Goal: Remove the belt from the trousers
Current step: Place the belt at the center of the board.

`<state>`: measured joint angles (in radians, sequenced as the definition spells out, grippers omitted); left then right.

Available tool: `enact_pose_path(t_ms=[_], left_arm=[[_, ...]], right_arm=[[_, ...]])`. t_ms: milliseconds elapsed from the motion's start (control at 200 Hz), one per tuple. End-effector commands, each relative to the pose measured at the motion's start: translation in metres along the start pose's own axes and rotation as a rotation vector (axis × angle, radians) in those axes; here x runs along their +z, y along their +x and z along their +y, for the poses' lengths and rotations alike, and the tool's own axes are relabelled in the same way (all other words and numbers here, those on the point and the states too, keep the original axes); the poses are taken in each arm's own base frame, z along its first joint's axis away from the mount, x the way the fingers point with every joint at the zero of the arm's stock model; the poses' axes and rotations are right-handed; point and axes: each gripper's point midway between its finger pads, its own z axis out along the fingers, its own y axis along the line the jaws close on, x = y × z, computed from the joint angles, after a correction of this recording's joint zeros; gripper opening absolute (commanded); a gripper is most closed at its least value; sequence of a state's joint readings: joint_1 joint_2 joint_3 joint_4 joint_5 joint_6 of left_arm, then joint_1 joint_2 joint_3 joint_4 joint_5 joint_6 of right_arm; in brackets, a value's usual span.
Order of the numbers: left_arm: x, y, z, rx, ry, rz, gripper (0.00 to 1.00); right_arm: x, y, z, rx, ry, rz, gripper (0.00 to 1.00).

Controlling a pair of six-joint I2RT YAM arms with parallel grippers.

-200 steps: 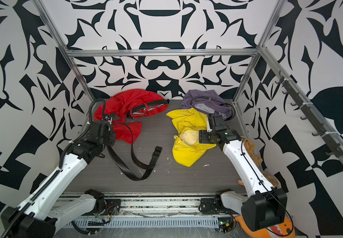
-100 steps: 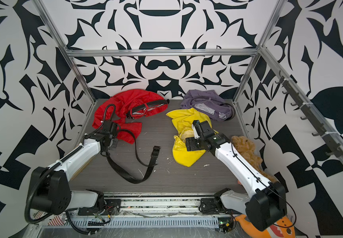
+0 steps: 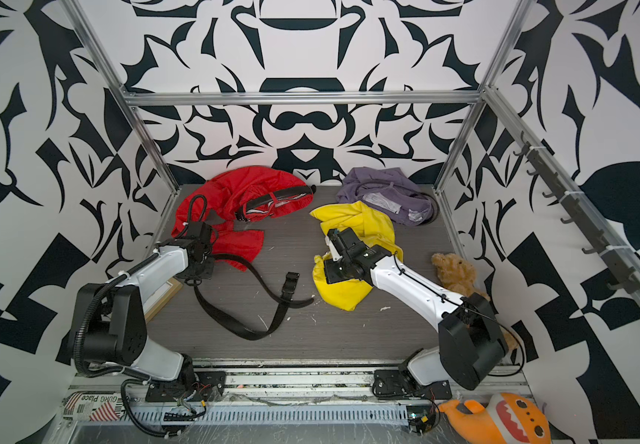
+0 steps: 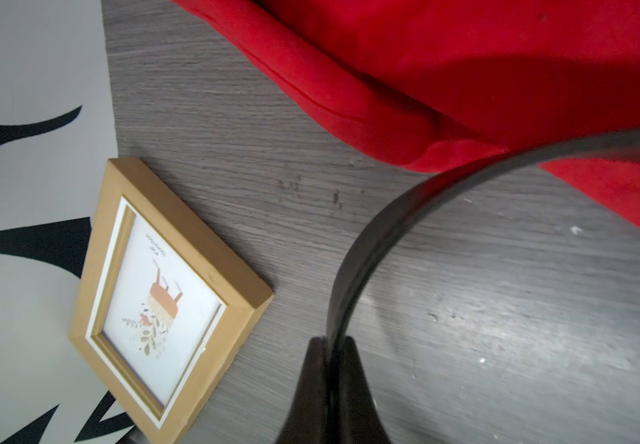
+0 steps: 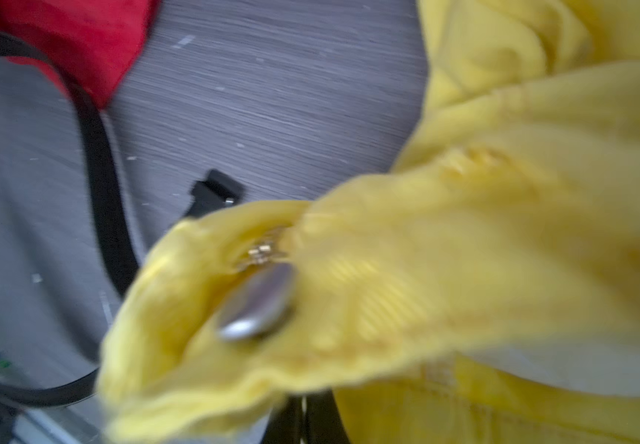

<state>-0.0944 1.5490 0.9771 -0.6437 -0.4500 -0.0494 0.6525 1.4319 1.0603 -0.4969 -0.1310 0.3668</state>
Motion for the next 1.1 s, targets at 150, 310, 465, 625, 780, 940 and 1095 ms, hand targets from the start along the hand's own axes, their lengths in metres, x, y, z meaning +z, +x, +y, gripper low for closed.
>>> enact_pose_path(t_ms=[150,310,465,625,780,940,1095], left_arm=[[0.011,-0.031,0.006,-0.057,-0.017,-0.003,0.00],[0.014,-0.043,0.005,-0.087,-0.018,0.000,0.00],[0.007,-0.044,0.011,-0.110,-0.031,-0.040,0.01],[-0.002,-0.043,0.010,-0.124,0.001,-0.057,0.38],[-0.039,-0.052,0.012,-0.182,0.064,-0.131,0.79],[-0.099,-0.068,0.007,-0.204,0.149,-0.297,0.93],[-0.151,-0.080,-0.039,-0.108,0.229,-0.420,1.00]], right_arm=[[-0.040,-0.054,0.155,-0.150,-0.311,-0.134,0.00],[-0.057,-0.058,0.237,-0.244,-0.451,-0.154,0.00],[-0.053,-0.051,0.288,-0.271,-0.564,-0.127,0.00],[-0.037,-0.052,0.269,-0.325,-0.405,-0.096,0.34],[-0.067,-0.060,0.230,-0.402,-0.201,-0.114,0.66],[-0.095,-0.077,0.148,-0.344,-0.018,-0.178,0.82],[-0.073,-0.097,0.015,-0.109,0.154,-0.153,0.88]])
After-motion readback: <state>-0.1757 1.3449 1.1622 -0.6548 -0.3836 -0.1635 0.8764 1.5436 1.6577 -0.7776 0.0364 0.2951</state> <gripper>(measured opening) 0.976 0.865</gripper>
